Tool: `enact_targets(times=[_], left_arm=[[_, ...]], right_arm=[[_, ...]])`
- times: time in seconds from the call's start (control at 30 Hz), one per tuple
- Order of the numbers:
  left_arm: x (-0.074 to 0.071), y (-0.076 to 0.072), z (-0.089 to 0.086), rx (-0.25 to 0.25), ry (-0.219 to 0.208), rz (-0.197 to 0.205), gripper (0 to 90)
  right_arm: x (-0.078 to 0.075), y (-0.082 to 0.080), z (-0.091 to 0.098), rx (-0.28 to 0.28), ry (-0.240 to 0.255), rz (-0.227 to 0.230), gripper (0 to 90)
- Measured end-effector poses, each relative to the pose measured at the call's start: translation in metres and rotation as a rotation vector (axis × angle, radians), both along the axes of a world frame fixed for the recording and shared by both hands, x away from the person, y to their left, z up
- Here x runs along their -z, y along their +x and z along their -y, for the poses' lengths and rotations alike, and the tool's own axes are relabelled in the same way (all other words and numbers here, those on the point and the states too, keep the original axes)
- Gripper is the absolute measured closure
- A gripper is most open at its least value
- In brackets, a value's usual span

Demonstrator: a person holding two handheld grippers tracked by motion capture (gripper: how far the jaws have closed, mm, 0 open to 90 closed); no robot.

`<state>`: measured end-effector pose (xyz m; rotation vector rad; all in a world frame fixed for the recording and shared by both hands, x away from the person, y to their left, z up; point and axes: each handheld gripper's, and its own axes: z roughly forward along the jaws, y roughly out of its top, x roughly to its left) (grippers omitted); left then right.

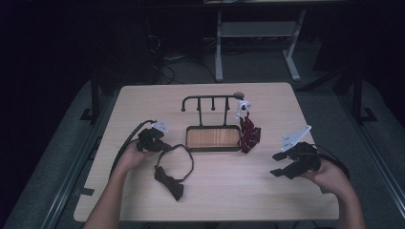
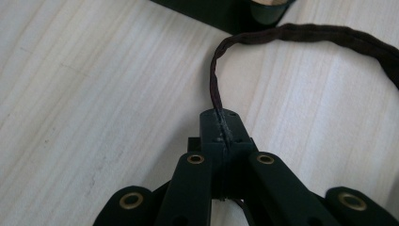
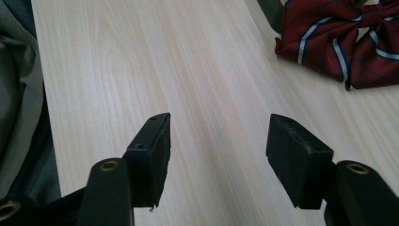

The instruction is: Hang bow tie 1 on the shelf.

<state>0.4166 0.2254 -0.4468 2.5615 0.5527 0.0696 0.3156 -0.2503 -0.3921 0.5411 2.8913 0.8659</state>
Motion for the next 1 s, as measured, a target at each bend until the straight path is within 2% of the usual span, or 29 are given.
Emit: enact_targets(times=[0.1, 0.27, 0.4, 0.63, 0.93, 1.0], left_arm=[[-0.004, -0.003, -0.002, -0.008, 0.008, 0.006, 89.4], [-0.013, -0.010, -0.004, 0.003, -0.007, 0.016, 89.6], [-0.020, -0.014, -0.002, 0.032, 0.024, 0.019, 89.6], [-0.037, -0.023, -0.001, 0.054, -0.004, 0.035, 89.7], [-0.055, -0.031, 0.000, 0.096, 0.019, 0.055, 89.6], [-0.060, -0.031, -0.001, 0.098, 0.015, 0.048, 89.7]], right_arm=[[0.001, 0.000, 0.000, 0.000, -0.004, -0.002, 39.6], [0.001, 0.000, -0.001, 0.000, -0.004, -0.003, 39.7], [0.001, 0.000, -0.002, 0.001, -0.009, -0.003, 39.5], [0.002, 0.000, -0.003, -0.003, -0.010, 0.001, 39.6], [0.002, 0.000, -0.003, -0.005, -0.010, 0.000, 40.0], [0.002, 0.000, -0.003, -0.006, -0.010, 0.001, 40.1]])
